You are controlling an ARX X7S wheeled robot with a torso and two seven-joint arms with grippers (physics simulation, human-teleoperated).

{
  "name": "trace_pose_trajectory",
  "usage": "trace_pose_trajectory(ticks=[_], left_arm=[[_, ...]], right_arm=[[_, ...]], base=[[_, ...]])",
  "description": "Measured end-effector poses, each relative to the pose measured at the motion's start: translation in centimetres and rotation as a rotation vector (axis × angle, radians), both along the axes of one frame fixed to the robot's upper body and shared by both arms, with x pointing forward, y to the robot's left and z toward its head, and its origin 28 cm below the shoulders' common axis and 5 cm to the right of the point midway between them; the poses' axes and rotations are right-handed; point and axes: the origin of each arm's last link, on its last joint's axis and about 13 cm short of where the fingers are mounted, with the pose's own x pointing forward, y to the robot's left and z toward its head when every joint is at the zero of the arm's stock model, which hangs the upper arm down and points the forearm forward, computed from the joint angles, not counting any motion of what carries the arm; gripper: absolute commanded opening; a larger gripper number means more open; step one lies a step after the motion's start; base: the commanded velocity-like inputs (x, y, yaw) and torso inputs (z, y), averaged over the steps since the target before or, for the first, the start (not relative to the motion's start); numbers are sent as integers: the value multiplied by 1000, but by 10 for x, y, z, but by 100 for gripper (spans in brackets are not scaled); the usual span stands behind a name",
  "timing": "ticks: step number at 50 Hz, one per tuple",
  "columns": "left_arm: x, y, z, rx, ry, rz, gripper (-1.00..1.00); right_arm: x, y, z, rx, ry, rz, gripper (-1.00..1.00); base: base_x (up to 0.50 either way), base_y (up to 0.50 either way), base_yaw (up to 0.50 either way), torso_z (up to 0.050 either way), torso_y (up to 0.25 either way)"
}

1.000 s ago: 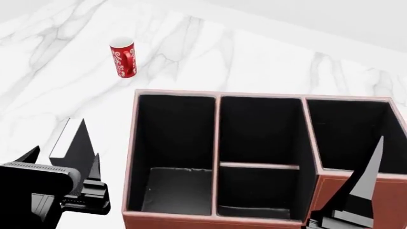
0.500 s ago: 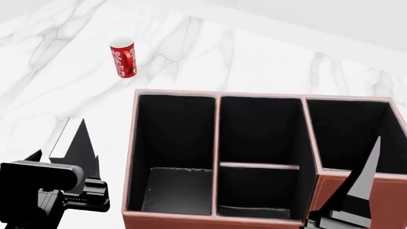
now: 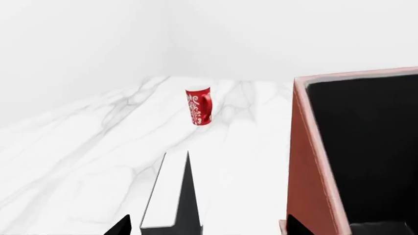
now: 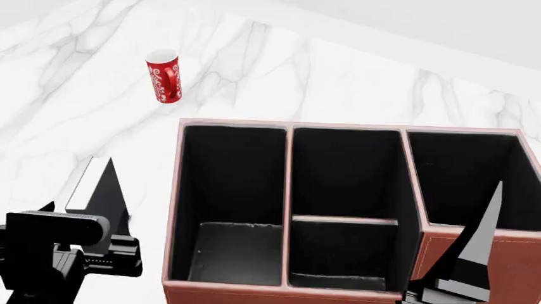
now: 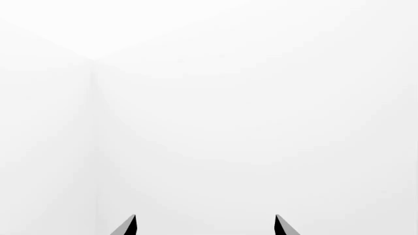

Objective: Pick up the book and place it in the left compartment of the caddy.

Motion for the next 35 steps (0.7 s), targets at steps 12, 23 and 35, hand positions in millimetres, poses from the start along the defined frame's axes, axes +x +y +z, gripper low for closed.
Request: trace_pose_trajectory(ticks=[12, 23, 35], left_arm=[[7, 3, -5, 2, 8, 9, 100], [12, 6, -8, 6, 6, 28, 100], [17, 8, -10, 2, 5, 29, 100]], right_arm=[[0, 0, 0, 1, 1, -2, 100], [0, 0, -1, 2, 2, -2, 100], [0, 0, 0, 2, 3, -2, 100]], base=[[0, 0, 0, 0, 0], [0, 0, 0, 0, 0], [0, 0, 0, 0, 0]])
